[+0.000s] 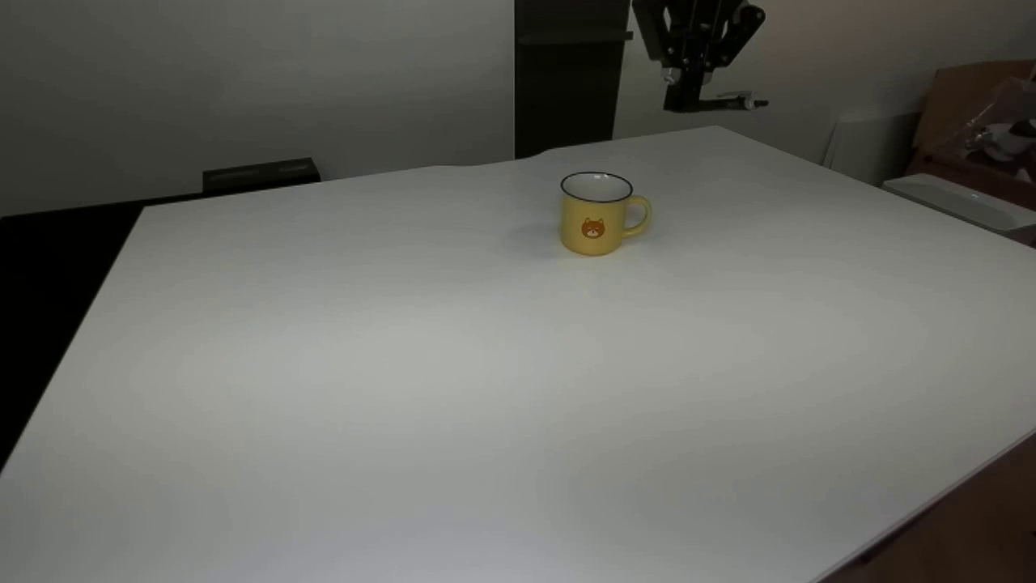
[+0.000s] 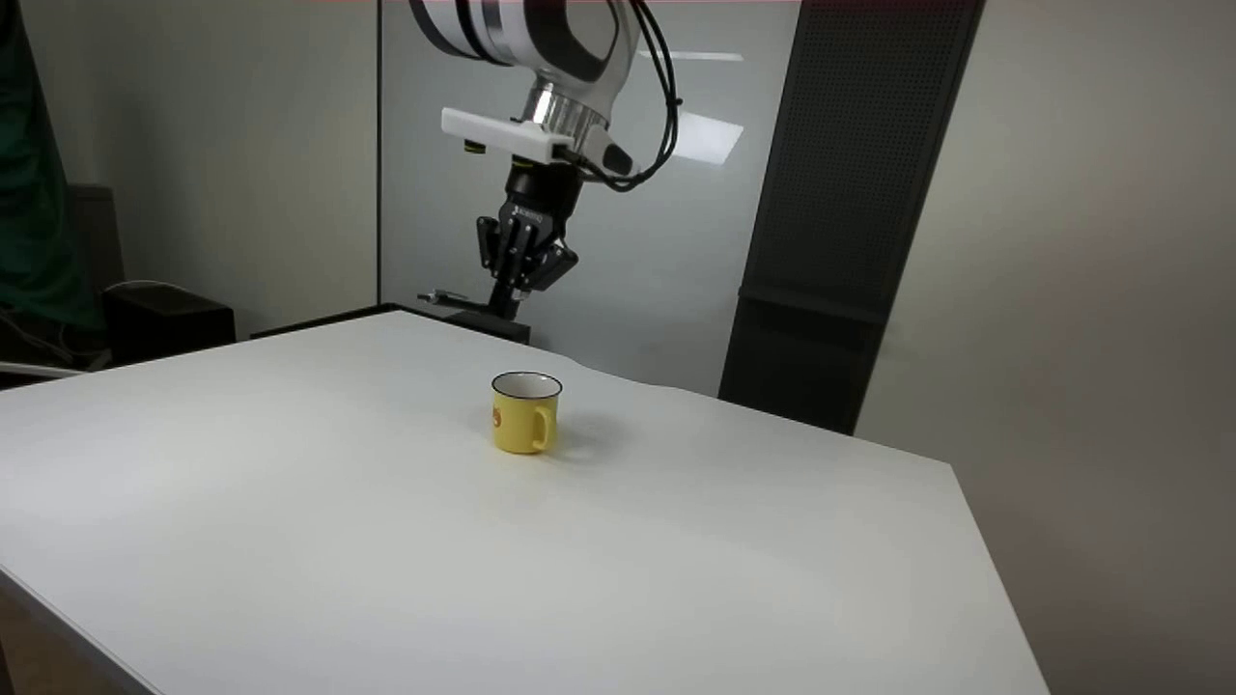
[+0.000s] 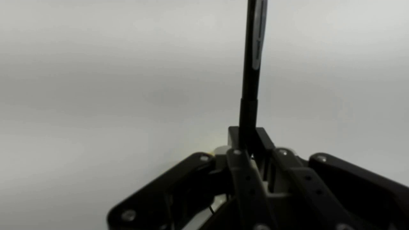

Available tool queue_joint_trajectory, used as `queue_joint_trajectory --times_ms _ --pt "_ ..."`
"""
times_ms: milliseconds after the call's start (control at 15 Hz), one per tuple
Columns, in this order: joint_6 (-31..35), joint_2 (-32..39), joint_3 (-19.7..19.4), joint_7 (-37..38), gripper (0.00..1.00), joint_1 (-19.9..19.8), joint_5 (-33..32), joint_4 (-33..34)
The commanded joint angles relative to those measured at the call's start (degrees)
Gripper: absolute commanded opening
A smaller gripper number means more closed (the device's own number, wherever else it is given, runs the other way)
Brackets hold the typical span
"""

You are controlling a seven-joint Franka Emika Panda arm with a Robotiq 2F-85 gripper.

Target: Put the pen in the yellow mug

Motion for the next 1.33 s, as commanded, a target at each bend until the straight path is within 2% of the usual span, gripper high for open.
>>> queue_joint_trajectory --times_ms 0,600,867,1267 --pt "-7.2 6.8 -0.9 7.1 0.03 -0.1 -0.1 11.8" --pt "-24.9 23.9 0.9 10.4 0.03 -2.4 6.6 36.9" --pt "-27.0 29.2 1.4 11.6 0.03 -3.8 9.6 42.8" --pt "-26.8 33.9 2.5 12.6 0.03 -5.1 12.2 48.1"
